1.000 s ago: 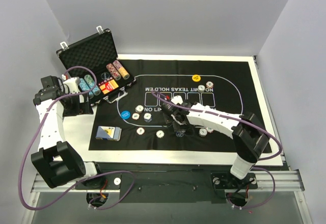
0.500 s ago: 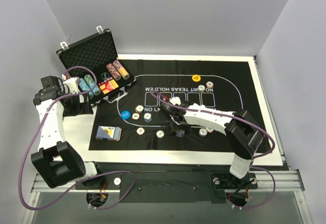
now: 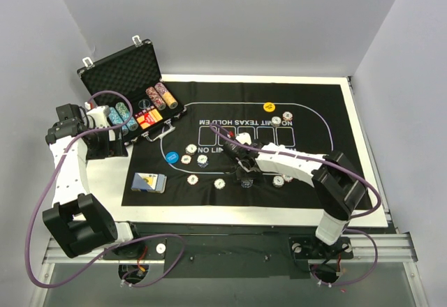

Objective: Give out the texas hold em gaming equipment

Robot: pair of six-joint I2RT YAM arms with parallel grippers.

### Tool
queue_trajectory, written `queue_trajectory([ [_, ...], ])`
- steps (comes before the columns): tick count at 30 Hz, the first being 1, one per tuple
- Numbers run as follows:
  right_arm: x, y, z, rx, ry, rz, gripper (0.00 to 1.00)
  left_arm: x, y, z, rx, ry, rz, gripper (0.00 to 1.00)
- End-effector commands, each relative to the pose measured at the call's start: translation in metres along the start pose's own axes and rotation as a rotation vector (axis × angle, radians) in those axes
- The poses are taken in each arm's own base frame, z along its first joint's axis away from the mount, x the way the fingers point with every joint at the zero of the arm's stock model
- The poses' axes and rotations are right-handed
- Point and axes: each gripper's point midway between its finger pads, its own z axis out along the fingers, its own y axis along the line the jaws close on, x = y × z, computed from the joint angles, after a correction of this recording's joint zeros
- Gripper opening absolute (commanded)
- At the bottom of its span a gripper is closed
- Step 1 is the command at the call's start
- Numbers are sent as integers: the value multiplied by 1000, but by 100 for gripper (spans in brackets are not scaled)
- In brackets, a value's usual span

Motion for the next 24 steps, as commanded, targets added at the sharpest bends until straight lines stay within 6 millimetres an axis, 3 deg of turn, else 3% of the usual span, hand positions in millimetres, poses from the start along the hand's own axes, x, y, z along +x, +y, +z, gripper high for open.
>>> queue_trajectory([
  [1,3,-8,-11,7,-1,21,41,-3,0,-3,4,-25,9,97],
  [12,-17,-10,-37,-10,-47,31,35,-1,1,0,0,-20,8,97],
  [17,-28,-14,-40,-30,-51,64,33,-2,1,-1,-3,-24,9,97],
  [23,-70,-42,-31,-21,-53,152,33,-1,1,0,-1,-19,11,97],
  [24,-74,-50,-22,-3,-32,170,33,0,1,0,-1,-18,12,97],
])
